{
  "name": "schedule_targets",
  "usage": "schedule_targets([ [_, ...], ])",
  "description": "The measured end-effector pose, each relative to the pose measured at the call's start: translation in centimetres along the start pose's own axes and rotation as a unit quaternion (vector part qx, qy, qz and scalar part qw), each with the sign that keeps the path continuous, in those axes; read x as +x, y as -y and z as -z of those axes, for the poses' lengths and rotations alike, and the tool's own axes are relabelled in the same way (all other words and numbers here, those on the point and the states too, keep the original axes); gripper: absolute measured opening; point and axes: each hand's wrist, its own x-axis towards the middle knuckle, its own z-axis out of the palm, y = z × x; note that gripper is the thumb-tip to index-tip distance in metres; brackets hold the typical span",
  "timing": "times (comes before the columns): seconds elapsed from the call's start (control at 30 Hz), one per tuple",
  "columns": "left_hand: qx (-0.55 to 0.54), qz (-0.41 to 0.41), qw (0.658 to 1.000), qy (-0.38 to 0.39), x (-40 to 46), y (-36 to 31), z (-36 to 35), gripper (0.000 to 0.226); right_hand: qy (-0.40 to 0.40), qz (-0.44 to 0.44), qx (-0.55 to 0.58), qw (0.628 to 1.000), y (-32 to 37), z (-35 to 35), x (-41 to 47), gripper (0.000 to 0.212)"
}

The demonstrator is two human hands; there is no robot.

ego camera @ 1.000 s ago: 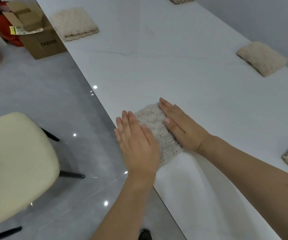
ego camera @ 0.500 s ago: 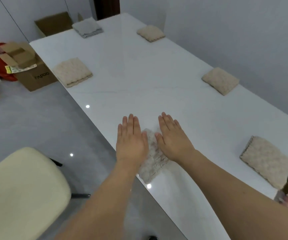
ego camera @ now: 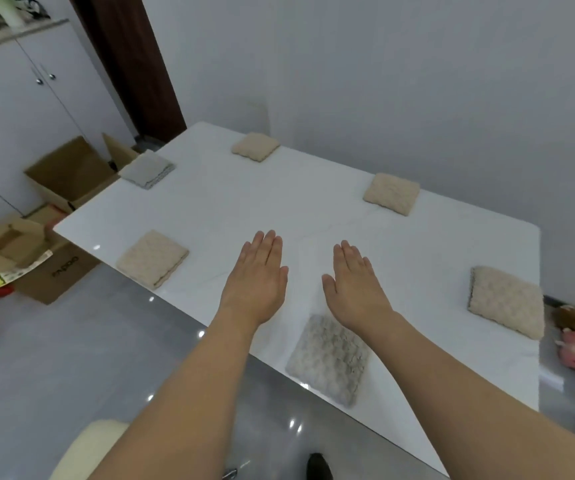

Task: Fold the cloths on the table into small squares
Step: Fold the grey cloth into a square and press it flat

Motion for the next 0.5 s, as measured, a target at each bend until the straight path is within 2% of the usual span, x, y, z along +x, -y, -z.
schedule_targets([
  [0.33,0.023,-0.028,0.999,0.017,5.9,2.8,2.0,0.058,-0.009,-0.035,0.011,0.999,1.1,2.5,6.1,0.061],
  [0.5,0.031,-0.035,0.999,0.015,9.4,6.7,2.9,0.058,-0.021,-0.044,0.02,0.999,3.5,2.5,9.9,0.061],
])
